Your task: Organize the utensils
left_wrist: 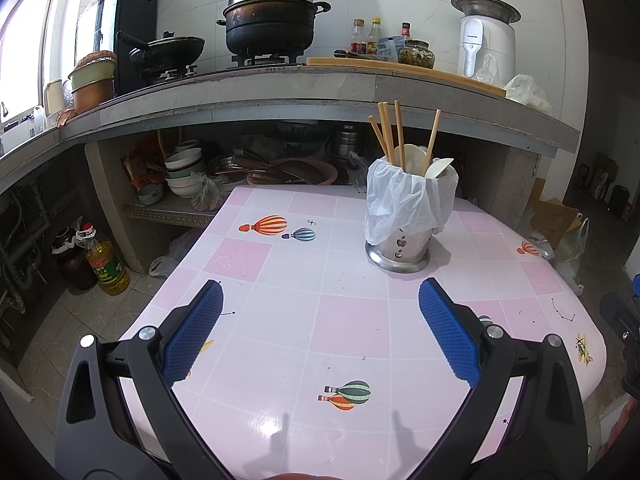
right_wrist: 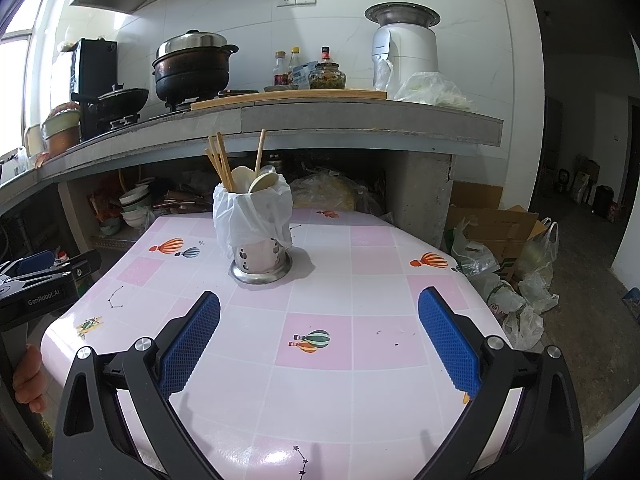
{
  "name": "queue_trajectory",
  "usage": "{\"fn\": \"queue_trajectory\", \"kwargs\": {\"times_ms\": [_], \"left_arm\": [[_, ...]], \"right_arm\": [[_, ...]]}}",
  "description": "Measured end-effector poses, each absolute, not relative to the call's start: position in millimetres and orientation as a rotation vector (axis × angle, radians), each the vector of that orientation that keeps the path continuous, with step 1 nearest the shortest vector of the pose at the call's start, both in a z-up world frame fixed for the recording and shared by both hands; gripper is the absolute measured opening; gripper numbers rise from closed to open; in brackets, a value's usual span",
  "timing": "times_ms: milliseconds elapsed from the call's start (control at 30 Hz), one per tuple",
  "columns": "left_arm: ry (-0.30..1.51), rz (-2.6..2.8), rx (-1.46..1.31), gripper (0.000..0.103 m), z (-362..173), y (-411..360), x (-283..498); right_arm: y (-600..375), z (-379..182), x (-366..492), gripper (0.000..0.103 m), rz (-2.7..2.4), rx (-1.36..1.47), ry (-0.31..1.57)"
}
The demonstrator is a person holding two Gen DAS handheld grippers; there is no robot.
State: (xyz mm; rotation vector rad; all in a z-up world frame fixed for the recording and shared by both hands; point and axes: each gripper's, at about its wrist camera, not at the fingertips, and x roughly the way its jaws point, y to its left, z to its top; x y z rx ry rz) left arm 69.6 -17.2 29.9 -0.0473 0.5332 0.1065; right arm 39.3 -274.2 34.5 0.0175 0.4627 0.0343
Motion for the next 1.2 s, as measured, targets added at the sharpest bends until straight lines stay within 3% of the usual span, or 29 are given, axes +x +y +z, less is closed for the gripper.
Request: {"fn": "queue_trajectory", "kwargs": {"times_ms": [1200], "left_arm": [[0.536, 0.105, -0.047, 0.095, 27.7, -17.8, 69.8]], "right_arm": [[-270.2, 32.4, 38.9, 0.097, 0.037, 0.017, 0.464]]}}
